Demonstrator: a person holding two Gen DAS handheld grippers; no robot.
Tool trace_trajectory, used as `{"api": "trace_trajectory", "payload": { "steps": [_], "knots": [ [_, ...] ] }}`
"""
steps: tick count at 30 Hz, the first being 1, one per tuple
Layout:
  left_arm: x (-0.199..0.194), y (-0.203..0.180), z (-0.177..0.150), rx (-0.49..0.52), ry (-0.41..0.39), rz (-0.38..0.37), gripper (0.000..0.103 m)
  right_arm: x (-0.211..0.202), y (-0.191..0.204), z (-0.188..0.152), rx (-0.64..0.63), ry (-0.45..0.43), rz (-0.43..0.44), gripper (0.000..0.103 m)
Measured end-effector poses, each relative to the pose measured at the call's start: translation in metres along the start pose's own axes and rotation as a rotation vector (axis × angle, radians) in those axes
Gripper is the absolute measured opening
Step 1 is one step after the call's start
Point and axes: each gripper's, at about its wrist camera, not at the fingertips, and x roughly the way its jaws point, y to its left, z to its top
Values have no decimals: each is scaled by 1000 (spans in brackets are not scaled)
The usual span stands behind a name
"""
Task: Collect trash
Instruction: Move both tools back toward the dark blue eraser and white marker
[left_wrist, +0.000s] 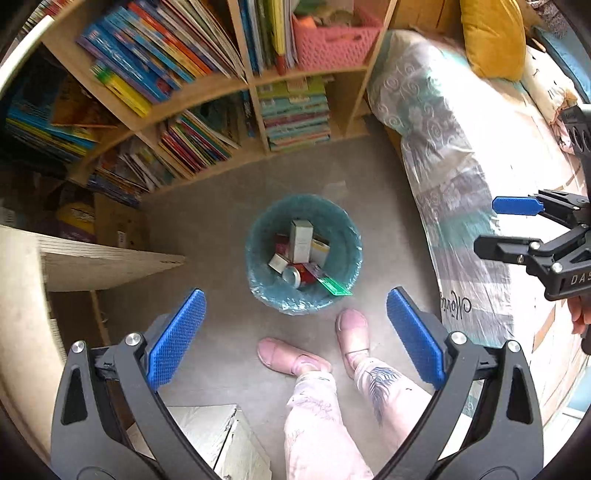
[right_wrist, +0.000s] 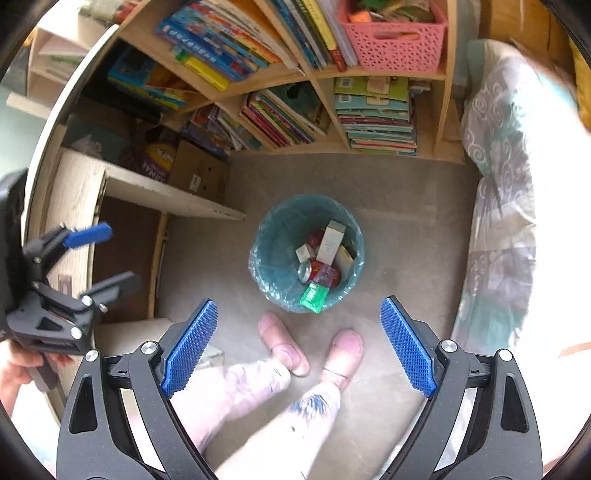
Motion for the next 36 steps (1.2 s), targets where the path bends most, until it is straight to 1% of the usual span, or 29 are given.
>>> {"api": "trace_trajectory", "payload": {
  "steps": [5, 8, 10, 12, 14, 15, 19, 22, 27, 29, 34, 36],
  "knots": [
    [-37, 4, 3, -45, -21, 59, 96, -36, 24, 5, -110, -30, -29, 90],
    [-60, 10, 1, -91, -44, 42, 96, -55, 39, 8, -161, -54, -49, 90],
    [-76, 14, -4, -116, -61, 44, 96, -69, 51, 10, -205, -71, -66, 90],
    [-90, 16, -7, -130, -72, 50, 96, -81, 60, 13, -248, -89, -57, 90],
    [-103, 20, -9, -150, -85, 58, 96, -94, 70, 15, -292, -125, -45, 89],
    [-110, 24, -11, -164, -92, 59, 96, -101, 75, 16, -314, -140, -52, 89],
    [-136, 38, -18, -198, -121, 71, 96, -117, 93, 27, -360, -159, -61, 89],
    [-153, 47, -23, -211, -136, 84, 96, -126, 104, 33, -381, -170, -42, 89],
    [-181, 69, -38, -291, -180, 111, 96, -144, 128, 42, -439, -201, 6, 90],
    [-190, 78, -44, -322, -197, 118, 96, -148, 143, 46, -489, -206, 6, 89],
    [-213, 102, -64, -385, -231, 170, 96, -151, 177, 59, -607, -202, 29, 89],
    [-221, 115, -74, -419, -240, 204, 96, -149, 192, 65, -654, -197, 43, 89]
  ]
}}
